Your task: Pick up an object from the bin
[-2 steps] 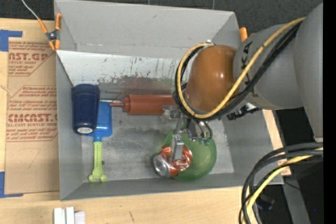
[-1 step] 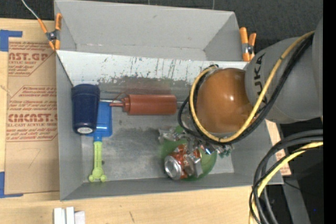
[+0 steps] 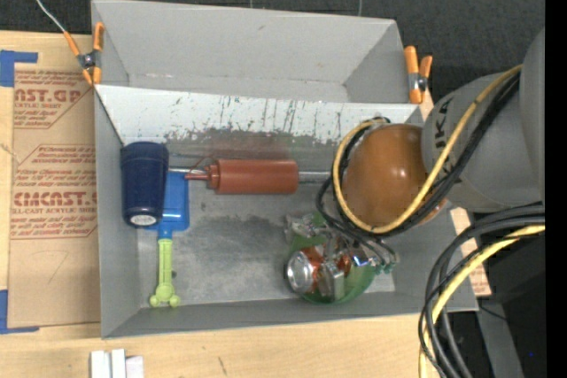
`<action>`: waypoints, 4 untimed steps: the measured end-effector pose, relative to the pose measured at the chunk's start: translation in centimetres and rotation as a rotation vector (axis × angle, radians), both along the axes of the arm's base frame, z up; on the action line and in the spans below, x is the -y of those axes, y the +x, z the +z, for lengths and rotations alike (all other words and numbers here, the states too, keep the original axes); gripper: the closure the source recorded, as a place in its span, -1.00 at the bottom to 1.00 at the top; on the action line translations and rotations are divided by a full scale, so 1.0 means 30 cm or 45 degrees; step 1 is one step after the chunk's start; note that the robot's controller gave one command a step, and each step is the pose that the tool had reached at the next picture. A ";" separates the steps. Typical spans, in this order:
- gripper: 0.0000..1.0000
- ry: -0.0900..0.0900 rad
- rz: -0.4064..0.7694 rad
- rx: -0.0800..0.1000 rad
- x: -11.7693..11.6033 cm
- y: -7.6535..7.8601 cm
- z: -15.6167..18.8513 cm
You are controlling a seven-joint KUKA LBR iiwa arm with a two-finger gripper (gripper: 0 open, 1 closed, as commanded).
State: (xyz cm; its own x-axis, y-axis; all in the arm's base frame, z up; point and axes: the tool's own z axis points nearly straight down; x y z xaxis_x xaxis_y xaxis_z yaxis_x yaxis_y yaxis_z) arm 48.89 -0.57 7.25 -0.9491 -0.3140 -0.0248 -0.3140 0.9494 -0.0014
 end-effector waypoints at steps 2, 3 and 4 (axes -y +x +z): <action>1.00 -0.011 0.468 0.028 -0.153 -0.011 0.003; 1.00 -0.010 0.468 0.025 -0.153 -0.015 0.018; 1.00 -0.010 0.468 0.026 -0.154 -0.015 0.081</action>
Offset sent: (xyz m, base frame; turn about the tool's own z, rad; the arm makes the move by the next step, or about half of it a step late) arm 0.0000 0.0000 0.0000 0.0000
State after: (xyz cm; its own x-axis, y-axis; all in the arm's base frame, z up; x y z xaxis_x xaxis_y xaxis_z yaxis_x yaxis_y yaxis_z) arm 48.45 4.06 9.68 -0.7721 -0.6343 -0.0390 -0.6342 0.7730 -0.0179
